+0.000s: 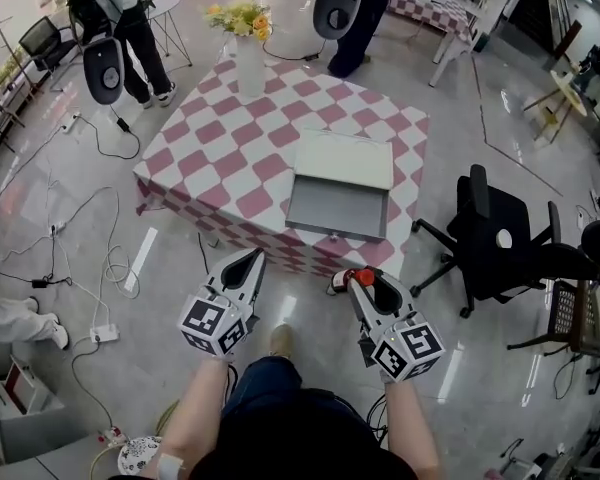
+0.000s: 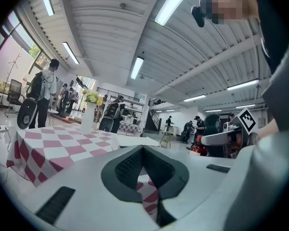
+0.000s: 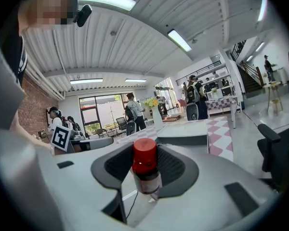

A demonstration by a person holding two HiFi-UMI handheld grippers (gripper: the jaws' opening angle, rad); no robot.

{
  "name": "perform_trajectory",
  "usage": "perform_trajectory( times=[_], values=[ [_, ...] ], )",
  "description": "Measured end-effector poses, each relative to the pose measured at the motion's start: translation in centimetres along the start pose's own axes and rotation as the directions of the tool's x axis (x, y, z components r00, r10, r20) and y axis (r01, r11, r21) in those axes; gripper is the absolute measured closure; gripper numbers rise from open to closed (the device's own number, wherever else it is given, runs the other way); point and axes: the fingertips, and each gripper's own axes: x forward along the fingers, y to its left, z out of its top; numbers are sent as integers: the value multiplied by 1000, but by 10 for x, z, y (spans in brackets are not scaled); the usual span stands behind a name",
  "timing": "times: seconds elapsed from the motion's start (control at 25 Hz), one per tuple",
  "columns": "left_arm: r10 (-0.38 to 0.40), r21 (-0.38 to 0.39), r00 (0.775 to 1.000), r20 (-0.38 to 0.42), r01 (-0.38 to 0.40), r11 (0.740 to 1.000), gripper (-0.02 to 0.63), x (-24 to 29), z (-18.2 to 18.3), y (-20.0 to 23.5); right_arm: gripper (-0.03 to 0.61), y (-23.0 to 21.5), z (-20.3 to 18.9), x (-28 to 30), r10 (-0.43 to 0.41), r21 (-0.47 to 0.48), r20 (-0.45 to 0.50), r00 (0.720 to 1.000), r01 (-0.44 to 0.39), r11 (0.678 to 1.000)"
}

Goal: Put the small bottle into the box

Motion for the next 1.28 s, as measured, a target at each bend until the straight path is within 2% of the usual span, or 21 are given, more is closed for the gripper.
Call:
perform_trajectory(
  times=[0.56,0.96,1.28],
  values=[
    [-98,-12,995,-23,98,995,614,65,2,37,428,-24,19,66,-54,19,14,998,54,998],
    [-84,-29,996,-22,83,996,614,80,-1,53,428,-31,30,95,-22,15,13,1000,22,1000],
    [-41,-40,999,-23,40,998,614,98,-2,64,428,-41,35,129,51,10,-18,999,-51,999]
  ],
)
